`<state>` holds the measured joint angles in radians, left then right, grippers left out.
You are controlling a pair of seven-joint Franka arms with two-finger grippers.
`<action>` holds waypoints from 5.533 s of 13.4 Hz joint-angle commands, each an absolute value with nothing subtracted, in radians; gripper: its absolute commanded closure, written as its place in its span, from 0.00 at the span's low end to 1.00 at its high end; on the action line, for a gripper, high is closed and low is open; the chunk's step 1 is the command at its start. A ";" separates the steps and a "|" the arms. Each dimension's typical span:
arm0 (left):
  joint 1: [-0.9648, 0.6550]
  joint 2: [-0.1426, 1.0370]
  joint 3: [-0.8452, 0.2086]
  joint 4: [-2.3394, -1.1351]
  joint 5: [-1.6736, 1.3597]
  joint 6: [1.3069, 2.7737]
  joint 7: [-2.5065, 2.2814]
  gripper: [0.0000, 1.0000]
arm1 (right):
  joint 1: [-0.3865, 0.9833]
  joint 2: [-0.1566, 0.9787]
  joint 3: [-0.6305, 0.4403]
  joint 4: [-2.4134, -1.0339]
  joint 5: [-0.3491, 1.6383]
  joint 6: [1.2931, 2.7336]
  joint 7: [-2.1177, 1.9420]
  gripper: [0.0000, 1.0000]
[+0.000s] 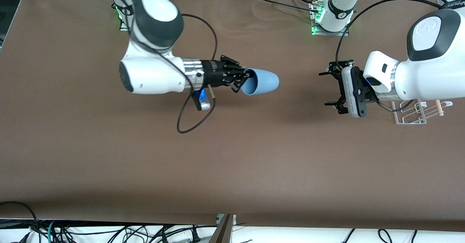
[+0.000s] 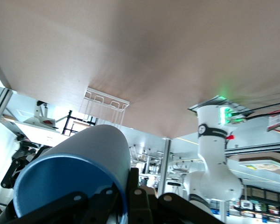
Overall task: Transfer cup to left arm and place on rack
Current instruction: 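Carry the cup toward center while the left gripper approaches it, then close the left gripper on the cup held by the right gripper, then open the right gripper and withdraw while the left gripper carries cup, then move the cup with the left gripper onto a rack prong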
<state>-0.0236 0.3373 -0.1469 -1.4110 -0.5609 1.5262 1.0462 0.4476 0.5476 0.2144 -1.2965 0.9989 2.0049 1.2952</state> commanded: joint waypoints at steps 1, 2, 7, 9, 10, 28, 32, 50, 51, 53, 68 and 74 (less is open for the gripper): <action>-0.009 0.322 -0.190 -1.411 -0.589 1.535 1.077 0.00 | 0.456 0.578 0.213 -1.238 1.020 2.031 1.331 1.00; -0.009 0.318 -0.199 -1.410 -0.583 1.542 1.077 0.00 | 0.456 0.589 0.213 -1.224 1.020 2.031 1.339 1.00; -0.021 0.316 -0.265 -1.411 -0.575 1.604 1.080 0.00 | 0.457 0.595 0.213 -1.207 1.019 2.031 1.347 1.00; -0.021 0.316 -0.308 -1.417 -0.571 1.656 1.080 0.00 | 0.457 0.595 0.213 -1.207 1.019 2.031 1.347 1.00; -0.023 0.318 -0.325 -1.422 -0.569 1.687 1.078 0.00 | 0.457 0.595 0.213 -1.207 1.019 2.031 1.348 1.00; -0.058 0.331 -0.402 -1.519 -0.531 1.966 1.032 1.00 | 0.456 0.595 0.212 -1.207 1.014 2.028 1.345 1.00; -0.054 0.333 -0.411 -1.519 -0.531 1.965 1.029 1.00 | 0.456 0.595 0.212 -1.207 1.014 2.028 1.345 1.00; 0.074 0.322 -0.292 -1.468 -0.079 1.518 1.035 1.00 | 0.161 0.470 0.189 -1.121 0.956 1.565 1.231 0.00; 0.083 0.322 -0.287 -1.468 0.030 1.472 1.035 1.00 | 0.123 0.438 0.183 -1.124 0.954 1.493 1.195 0.00; 0.086 0.325 -0.285 -1.483 0.276 1.413 1.035 1.00 | 0.097 0.370 0.087 -1.152 0.953 1.349 1.074 0.00; 0.094 0.167 -0.282 -2.104 1.337 1.370 1.215 1.00 | 0.120 0.046 0.018 -1.577 0.091 1.482 0.119 0.00; 0.144 0.115 -0.229 -2.322 1.429 1.564 1.031 1.00 | 0.117 0.057 0.018 -1.563 -0.060 1.534 0.012 0.00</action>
